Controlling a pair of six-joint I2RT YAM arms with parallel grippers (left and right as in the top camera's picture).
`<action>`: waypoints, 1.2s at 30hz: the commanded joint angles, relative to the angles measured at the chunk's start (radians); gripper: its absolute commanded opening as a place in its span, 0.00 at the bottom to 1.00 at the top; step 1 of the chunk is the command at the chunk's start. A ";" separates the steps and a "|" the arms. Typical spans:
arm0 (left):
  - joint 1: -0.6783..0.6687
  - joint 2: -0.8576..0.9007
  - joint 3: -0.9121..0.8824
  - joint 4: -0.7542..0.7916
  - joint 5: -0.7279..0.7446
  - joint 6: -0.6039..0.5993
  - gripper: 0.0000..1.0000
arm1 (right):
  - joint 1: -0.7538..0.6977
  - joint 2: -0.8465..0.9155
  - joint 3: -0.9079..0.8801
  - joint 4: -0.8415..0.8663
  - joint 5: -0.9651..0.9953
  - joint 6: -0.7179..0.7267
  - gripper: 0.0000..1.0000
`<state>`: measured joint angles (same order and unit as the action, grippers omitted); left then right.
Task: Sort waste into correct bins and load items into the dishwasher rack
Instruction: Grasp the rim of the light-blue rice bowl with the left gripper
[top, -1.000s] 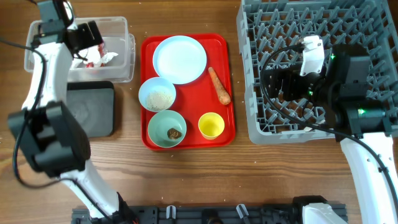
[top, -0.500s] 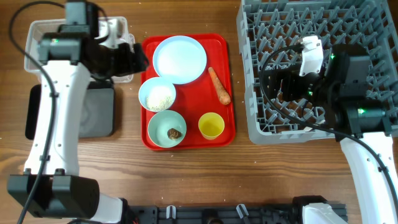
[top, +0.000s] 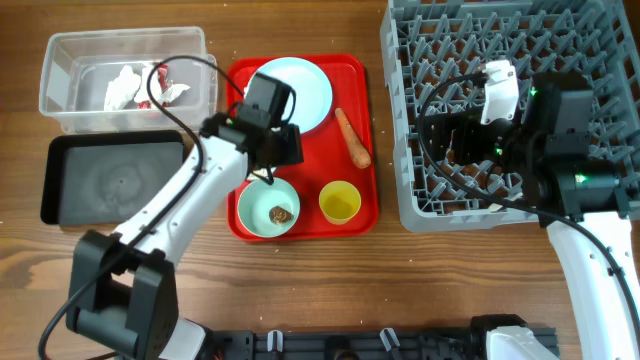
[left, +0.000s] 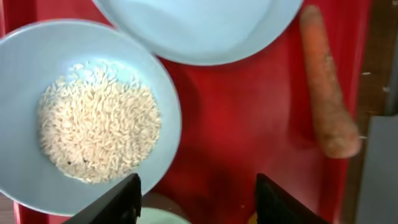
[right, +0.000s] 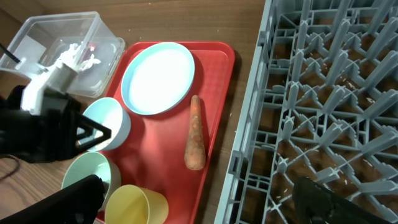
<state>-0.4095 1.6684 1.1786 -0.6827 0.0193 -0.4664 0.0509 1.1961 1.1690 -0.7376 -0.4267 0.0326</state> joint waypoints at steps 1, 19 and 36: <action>-0.001 0.004 -0.097 0.103 -0.048 -0.012 0.57 | 0.004 0.012 0.016 -0.001 -0.020 -0.003 1.00; 0.019 0.076 -0.095 0.276 -0.091 0.128 0.43 | 0.004 0.012 0.016 -0.008 -0.020 0.005 1.00; 0.038 0.352 0.262 -0.189 0.013 0.175 0.18 | 0.004 0.012 0.016 -0.011 -0.020 0.023 1.00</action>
<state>-0.3603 1.9892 1.4353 -0.8738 0.0216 -0.2985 0.0509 1.2026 1.1690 -0.7486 -0.4267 0.0483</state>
